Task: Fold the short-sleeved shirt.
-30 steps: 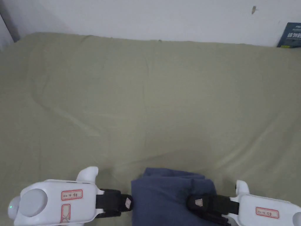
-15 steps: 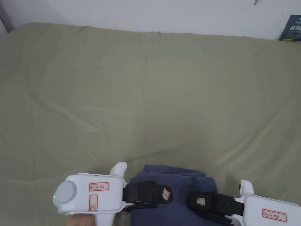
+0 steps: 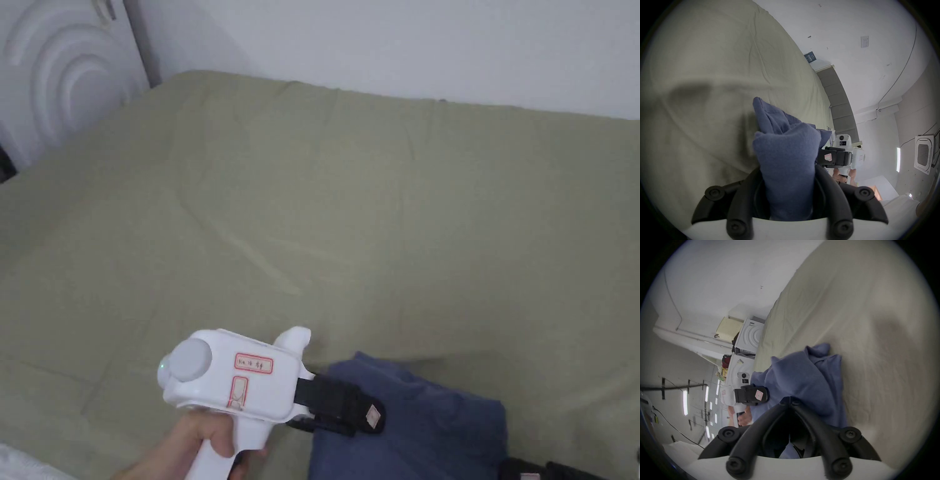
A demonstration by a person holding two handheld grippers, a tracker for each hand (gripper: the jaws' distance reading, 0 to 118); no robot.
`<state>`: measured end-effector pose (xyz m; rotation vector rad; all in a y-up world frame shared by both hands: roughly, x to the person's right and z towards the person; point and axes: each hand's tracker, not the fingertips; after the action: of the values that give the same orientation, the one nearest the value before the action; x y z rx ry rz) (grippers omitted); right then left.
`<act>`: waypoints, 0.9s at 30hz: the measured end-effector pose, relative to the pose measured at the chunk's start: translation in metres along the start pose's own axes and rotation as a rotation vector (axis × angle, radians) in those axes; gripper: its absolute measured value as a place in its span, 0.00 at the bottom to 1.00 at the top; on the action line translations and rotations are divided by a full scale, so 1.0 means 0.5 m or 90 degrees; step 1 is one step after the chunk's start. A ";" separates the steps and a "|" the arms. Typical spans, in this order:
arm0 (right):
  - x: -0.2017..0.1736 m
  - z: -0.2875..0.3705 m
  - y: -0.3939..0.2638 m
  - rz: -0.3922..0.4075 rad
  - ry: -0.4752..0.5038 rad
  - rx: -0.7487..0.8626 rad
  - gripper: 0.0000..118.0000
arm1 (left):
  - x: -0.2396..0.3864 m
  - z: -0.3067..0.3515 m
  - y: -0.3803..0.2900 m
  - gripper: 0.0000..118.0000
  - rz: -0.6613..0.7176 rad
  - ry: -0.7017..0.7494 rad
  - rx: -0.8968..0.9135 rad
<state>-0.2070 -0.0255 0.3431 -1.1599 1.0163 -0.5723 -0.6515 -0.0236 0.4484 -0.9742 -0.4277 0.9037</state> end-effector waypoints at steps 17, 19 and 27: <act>-0.078 -0.054 0.035 0.064 -0.060 -0.032 0.01 | -0.283 0.549 0.230 0.29 0.057 0.225 0.035; -0.083 -0.064 0.038 0.068 -0.066 -0.034 0.01 | -0.288 0.543 0.242 0.84 0.045 0.232 0.030; -0.096 -0.036 0.035 0.091 -0.058 -0.019 0.01 | -0.207 0.575 0.235 0.99 -0.005 0.380 0.131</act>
<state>-0.2471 0.0111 0.3425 -1.1184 1.0236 -0.3889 -0.9595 0.0721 0.5052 -0.9961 0.1659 0.5960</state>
